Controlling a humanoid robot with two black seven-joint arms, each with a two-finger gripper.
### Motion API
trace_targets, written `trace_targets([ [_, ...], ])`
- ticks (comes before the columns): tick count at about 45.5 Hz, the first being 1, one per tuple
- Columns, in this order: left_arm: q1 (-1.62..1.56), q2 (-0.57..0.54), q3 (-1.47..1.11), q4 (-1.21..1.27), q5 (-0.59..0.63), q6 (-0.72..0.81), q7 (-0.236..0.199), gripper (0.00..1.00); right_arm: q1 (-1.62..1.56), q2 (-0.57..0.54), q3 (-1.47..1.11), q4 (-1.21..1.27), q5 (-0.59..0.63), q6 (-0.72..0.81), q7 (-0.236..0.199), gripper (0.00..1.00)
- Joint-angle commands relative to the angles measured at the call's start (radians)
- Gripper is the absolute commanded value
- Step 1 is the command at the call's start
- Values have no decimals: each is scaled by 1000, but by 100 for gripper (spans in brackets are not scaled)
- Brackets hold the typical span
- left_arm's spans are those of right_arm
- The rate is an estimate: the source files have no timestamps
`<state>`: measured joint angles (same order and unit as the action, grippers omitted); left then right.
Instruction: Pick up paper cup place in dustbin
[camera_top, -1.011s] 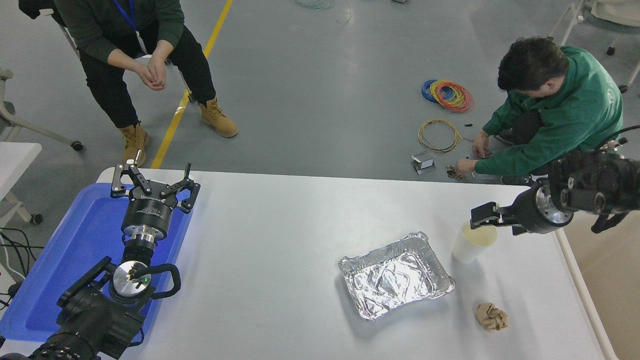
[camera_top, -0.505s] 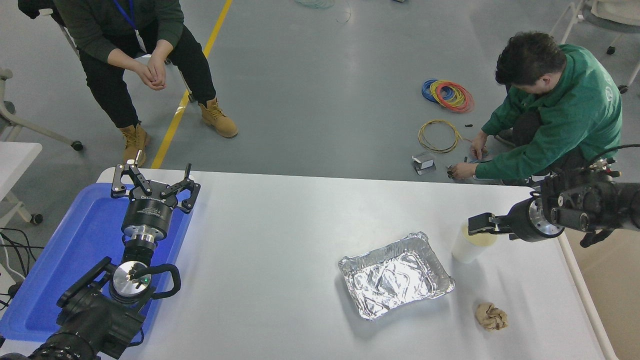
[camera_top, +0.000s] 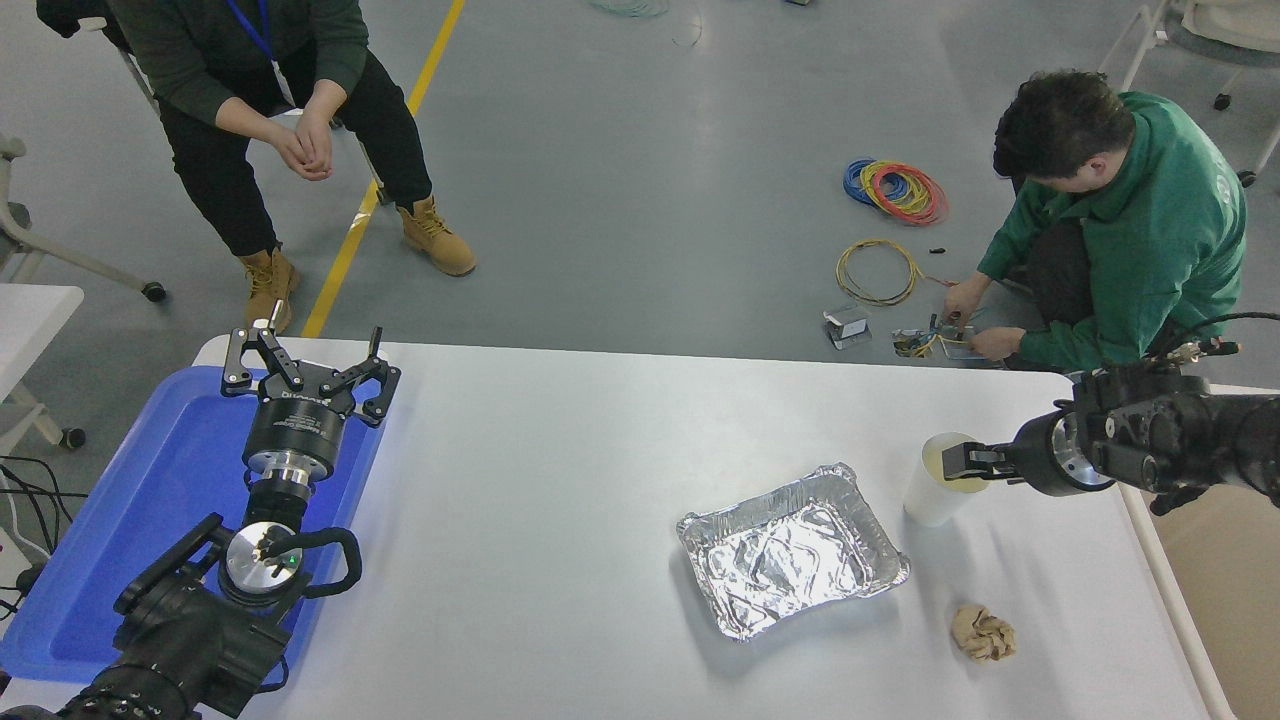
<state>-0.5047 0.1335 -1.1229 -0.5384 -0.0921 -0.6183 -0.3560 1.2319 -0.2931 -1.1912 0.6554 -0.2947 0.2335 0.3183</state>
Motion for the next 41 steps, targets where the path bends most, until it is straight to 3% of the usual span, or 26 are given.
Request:
trace_targets([
  [1, 0, 0, 0, 0, 0, 0, 0, 100, -15, 3, -2, -7, -6, -10, 7, 16],
  [5, 0, 0, 0, 0, 0, 0, 0, 100, -19, 3, -4, -7, -7, -10, 10, 0],
  [41, 0, 0, 0, 0, 0, 0, 0, 100, 47, -14, 5, 0, 12, -5, 16, 0],
])
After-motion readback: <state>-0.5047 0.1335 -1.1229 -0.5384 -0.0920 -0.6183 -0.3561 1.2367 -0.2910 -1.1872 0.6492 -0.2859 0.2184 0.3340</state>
